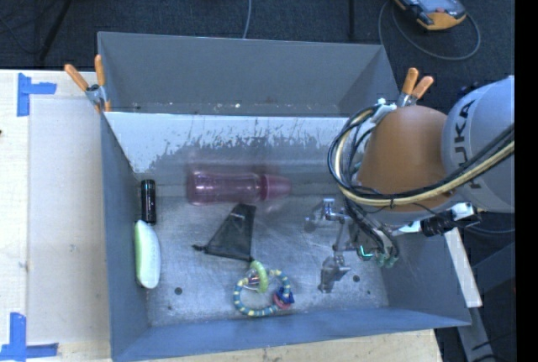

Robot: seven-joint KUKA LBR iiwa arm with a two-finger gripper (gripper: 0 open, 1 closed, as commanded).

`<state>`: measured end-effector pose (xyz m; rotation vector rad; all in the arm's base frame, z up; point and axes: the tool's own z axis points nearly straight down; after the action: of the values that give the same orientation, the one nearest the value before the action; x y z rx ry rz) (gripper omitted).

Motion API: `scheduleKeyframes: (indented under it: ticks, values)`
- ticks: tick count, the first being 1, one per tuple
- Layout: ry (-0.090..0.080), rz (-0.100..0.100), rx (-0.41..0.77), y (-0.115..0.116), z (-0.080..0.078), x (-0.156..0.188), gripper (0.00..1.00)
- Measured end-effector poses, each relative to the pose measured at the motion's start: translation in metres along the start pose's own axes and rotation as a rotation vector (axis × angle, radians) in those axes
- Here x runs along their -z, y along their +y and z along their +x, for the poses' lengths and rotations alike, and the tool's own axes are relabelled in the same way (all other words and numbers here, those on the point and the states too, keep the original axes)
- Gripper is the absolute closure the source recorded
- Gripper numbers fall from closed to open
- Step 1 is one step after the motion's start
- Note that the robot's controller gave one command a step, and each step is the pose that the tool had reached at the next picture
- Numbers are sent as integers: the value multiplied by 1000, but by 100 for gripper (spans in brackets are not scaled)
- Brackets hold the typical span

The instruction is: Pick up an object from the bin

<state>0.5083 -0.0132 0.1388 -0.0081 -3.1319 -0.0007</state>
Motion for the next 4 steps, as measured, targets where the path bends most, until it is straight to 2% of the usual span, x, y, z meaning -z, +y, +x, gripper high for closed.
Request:
scheduleKeyframes:
  ticks: [1,2,3,4]
  values:
    - [-8,0,0,0,-2,4,0]
    - [-12,3,299,29,7,-38,0]
    - [-6,2,585,45,4,-45,0]
    - [-8,2,576,110,9,-37,0]
